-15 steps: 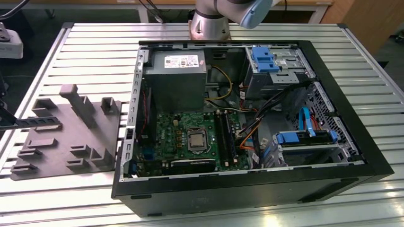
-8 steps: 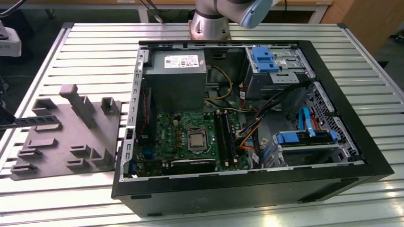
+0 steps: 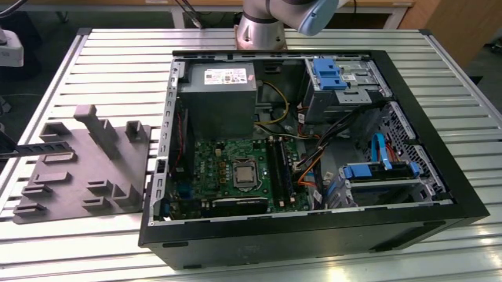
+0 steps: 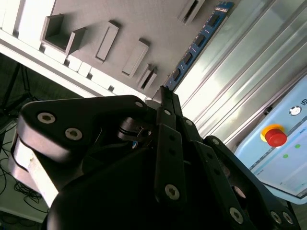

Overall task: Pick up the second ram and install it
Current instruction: 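Pick up the second ram and move it above second insertion slot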

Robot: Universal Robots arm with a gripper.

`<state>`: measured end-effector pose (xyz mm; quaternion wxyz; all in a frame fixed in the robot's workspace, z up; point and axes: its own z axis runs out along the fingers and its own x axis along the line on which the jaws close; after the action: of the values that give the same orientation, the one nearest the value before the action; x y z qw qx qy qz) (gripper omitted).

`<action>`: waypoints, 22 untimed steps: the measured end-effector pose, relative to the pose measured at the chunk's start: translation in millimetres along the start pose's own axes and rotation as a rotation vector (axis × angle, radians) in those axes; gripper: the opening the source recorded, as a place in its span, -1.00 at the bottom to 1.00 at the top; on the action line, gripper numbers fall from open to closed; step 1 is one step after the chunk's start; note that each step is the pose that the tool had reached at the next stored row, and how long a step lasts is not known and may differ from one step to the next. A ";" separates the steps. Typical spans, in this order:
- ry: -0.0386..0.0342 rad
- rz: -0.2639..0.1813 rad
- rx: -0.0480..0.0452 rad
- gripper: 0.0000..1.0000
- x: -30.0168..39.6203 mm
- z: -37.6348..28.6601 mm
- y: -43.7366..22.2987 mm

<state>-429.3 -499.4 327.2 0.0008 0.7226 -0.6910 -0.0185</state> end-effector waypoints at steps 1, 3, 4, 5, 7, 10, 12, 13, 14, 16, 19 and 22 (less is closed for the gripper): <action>0.0000 0.000 0.0000 -0.77 0.0 -0.7 0.0; 0.0000 0.000 0.0000 -0.77 0.0 -1.9 0.0; 0.0000 0.000 0.0000 -0.77 -0.1 -2.6 0.1; 0.0001 0.000 -0.0001 -0.77 -0.1 -3.3 0.1; 0.0000 0.000 0.0000 -0.77 -0.1 -4.5 0.1; 0.0000 0.000 0.0001 -0.77 -0.2 -6.6 0.2; 0.0000 0.000 0.0002 -0.77 -0.2 -8.0 0.2; 0.0000 0.000 0.0001 -0.77 -0.2 -8.8 0.2; 0.0000 0.000 0.0002 -0.77 -0.2 -9.5 0.2; 0.0000 0.000 0.0003 -0.77 -0.3 -10.8 0.3; 0.0000 0.000 0.0002 -0.77 -0.3 -12.6 0.3; 0.0000 0.000 0.0003 -0.77 -0.4 -14.2 0.4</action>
<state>-429.3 -499.4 341.5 0.0007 0.7227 -0.6910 -0.0184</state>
